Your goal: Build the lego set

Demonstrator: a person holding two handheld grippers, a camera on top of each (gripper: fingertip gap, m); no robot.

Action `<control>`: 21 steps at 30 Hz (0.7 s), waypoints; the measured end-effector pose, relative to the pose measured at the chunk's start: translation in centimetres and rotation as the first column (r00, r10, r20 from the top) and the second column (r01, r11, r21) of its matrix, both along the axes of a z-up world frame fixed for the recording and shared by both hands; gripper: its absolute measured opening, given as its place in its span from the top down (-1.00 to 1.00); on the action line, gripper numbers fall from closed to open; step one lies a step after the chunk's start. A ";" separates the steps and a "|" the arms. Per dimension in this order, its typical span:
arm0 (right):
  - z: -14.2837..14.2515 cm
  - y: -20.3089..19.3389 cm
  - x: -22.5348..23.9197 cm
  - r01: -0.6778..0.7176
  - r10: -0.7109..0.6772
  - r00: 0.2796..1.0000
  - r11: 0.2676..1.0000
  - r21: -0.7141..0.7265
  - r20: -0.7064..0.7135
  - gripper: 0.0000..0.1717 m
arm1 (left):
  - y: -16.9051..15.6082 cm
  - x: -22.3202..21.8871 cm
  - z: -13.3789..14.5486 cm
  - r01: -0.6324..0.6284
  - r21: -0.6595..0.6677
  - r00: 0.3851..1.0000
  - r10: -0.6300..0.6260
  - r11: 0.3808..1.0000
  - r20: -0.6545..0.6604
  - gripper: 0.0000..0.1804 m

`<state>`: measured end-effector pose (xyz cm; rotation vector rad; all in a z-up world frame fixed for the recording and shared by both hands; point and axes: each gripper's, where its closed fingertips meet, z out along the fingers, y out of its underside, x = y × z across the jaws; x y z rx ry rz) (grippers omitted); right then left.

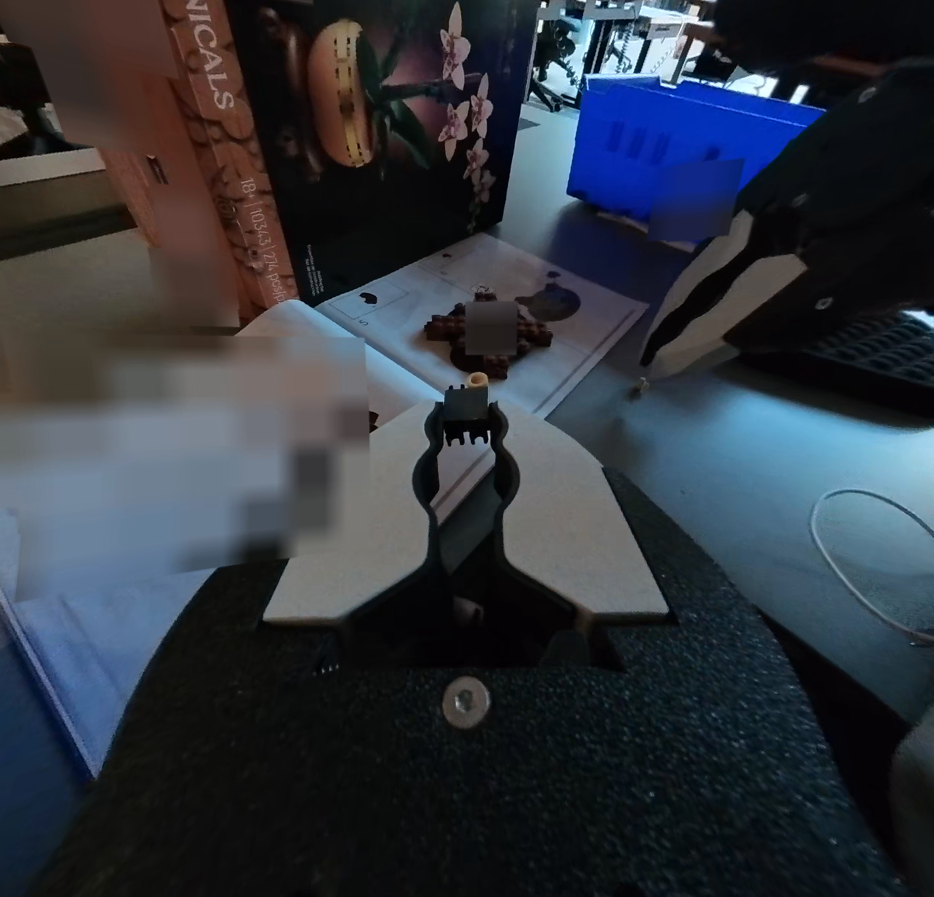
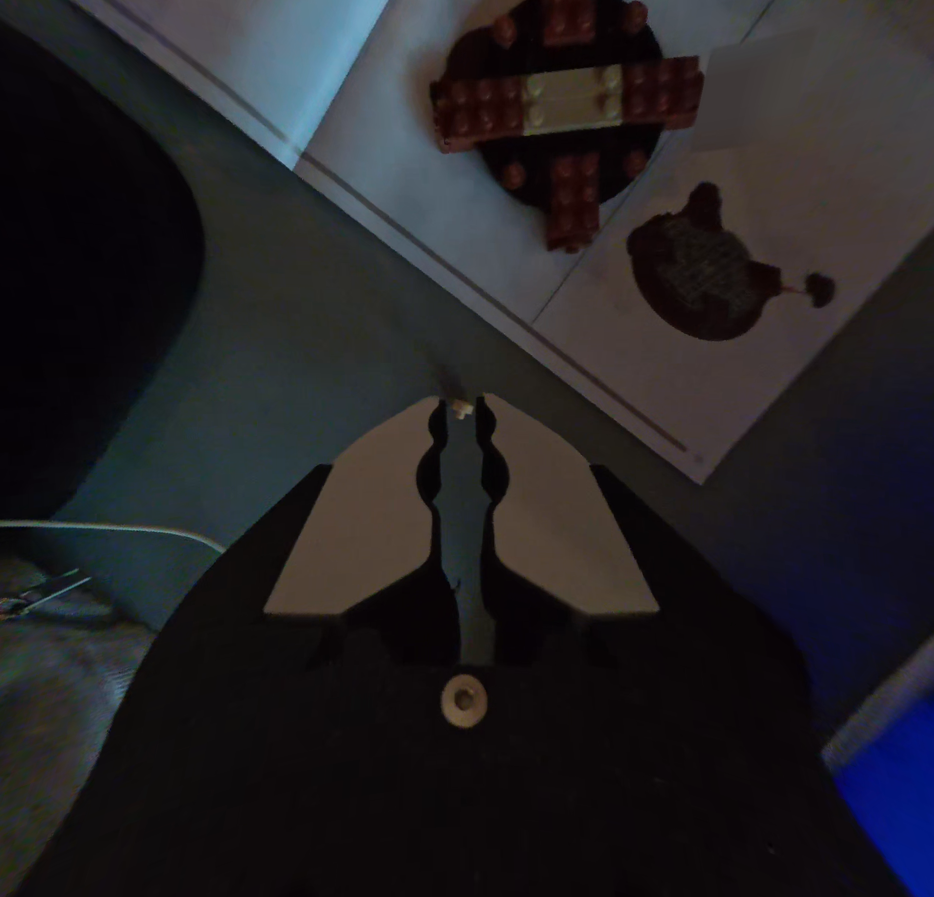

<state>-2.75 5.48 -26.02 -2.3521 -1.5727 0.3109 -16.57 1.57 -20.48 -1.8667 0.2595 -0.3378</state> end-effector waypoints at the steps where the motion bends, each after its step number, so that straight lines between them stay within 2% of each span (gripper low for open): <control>1: -0.1 0.1 0.1 0.003 -0.003 1.000 1.000 -0.006 0.010 0.90 | 0.0 0.0 0.0 0.000 -0.002 1.000 0.000 1.000 -0.004 0.81; 9: -1.2 0.9 0.7 0.005 -0.004 0.999 1.000 -0.024 0.041 0.93 | 0.1 0.1 -0.4 0.004 -0.025 1.000 -0.005 1.000 -0.020 0.81; 12: -1.1 0.9 1.0 -0.041 0.041 0.998 0.999 -0.019 0.044 0.94 | 0.2 0.1 -0.5 0.004 -0.027 1.000 -0.005 1.000 -0.020 0.81; 14: 0.5 0.9 -0.5 -0.139 0.146 0.982 0.988 0.061 -0.118 0.94 | 0.1 0.2 -0.3 0.018 -0.018 1.000 -0.018 1.000 -0.015 0.81; 16: 4.1 1.0 -2.8 -0.184 0.252 0.892 0.961 0.207 -0.376 0.94 | 0.0 0.5 0.1 0.056 0.005 0.998 -0.056 0.998 0.002 0.81; 18: 8.2 0.5 -4.6 -0.178 0.326 0.727 0.940 0.293 -0.604 0.94 | -0.3 1.3 0.9 0.124 0.034 0.992 -0.125 0.992 0.031 0.81; 21: 12.6 -0.9 -6.1 -0.177 0.328 0.458 0.945 0.276 -0.826 0.94 | -0.4 1.8 2.7 0.163 0.105 0.983 -0.170 0.981 0.063 0.81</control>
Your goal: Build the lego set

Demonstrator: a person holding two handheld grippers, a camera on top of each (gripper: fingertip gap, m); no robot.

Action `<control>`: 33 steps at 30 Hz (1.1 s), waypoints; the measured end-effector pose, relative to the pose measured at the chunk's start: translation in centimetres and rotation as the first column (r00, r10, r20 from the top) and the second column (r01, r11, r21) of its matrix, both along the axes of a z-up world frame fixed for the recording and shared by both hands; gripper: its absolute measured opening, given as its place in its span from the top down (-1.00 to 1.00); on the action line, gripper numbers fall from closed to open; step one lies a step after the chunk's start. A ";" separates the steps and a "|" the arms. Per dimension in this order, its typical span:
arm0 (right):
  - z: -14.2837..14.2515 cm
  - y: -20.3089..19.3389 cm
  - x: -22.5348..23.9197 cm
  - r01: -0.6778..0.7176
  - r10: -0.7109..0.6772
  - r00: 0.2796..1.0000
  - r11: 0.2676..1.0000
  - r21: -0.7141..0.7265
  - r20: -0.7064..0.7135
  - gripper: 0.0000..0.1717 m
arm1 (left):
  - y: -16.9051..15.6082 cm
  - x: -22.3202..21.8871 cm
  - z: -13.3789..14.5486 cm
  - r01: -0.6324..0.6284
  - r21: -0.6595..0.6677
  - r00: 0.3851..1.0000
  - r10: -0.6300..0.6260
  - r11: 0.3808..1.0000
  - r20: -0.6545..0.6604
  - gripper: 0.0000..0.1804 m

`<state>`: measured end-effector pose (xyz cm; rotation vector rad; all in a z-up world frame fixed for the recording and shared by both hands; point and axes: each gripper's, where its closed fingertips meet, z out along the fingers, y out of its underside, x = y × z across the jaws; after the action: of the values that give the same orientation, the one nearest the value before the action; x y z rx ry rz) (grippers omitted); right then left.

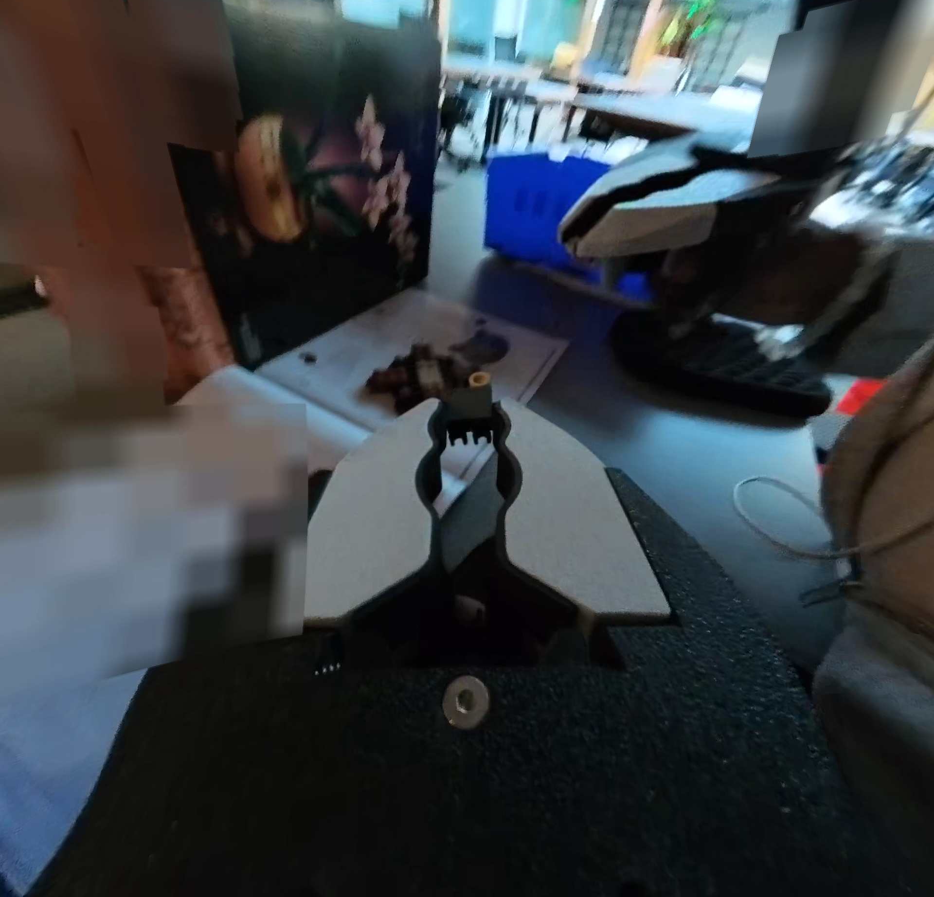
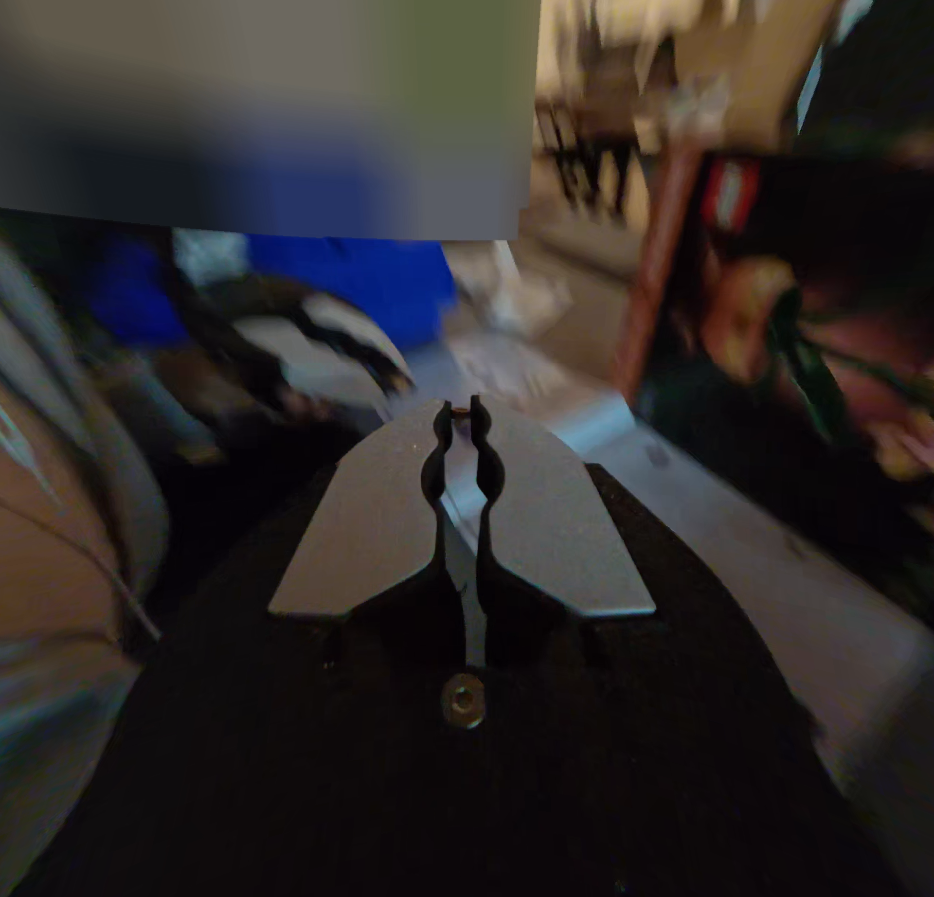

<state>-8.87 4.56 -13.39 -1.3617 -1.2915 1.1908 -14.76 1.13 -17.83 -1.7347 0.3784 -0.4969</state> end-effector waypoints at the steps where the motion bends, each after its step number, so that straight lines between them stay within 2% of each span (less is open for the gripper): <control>1: 1.0 -0.4 -0.3 -0.029 0.027 0.996 0.999 -0.023 -0.085 0.94 | -0.1 0.2 0.8 0.012 0.029 1.000 -0.012 1.000 0.005 0.82; 6: 5.0 -2.7 -1.1 -0.249 0.200 0.906 0.964 -0.089 -0.373 0.94 | -0.6 2.3 5.0 0.092 0.155 0.995 -0.095 0.984 0.011 0.82; 9: 6.4 -4.0 -0.8 -0.405 0.308 0.827 0.907 -0.117 -0.471 0.94 | -1.3 4.3 6.7 0.181 0.211 0.968 -0.212 0.960 0.131 0.82; 14: 5.8 -5.6 -0.7 -0.512 0.426 0.795 0.853 -0.101 -0.431 0.95 | -1.9 5.2 7.7 0.205 0.243 0.942 -0.259 0.948 0.213 0.82; 20: 5.3 -5.7 -0.5 -0.527 0.435 0.790 0.842 -0.116 -0.432 0.95 | -1.9 6.1 6.8 0.219 0.187 0.967 -0.238 0.958 0.090 0.81; 25: 5.1 -5.2 -0.1 -0.533 0.436 0.787 0.836 -0.127 -0.436 0.95 | -2.1 6.5 6.9 0.241 0.195 0.967 -0.252 0.951 0.034 0.82; 28: 5.0 -5.6 0.1 -0.579 0.470 0.766 0.800 -0.154 -0.439 0.95 | -2.4 6.9 7.1 0.265 0.218 0.962 -0.272 0.939 -0.002 0.82; 33: 5.2 -6.5 1.1 -0.695 0.570 0.679 0.703 -0.153 -0.463 0.95 | -3.3 7.8 7.5 0.349 0.251 0.935 -0.354 0.903 -0.028 0.82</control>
<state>-7.81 -1.99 -8.20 -0.7937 -1.3628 2.1260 -6.98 -2.22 -10.32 -1.4161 0.7193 -0.6927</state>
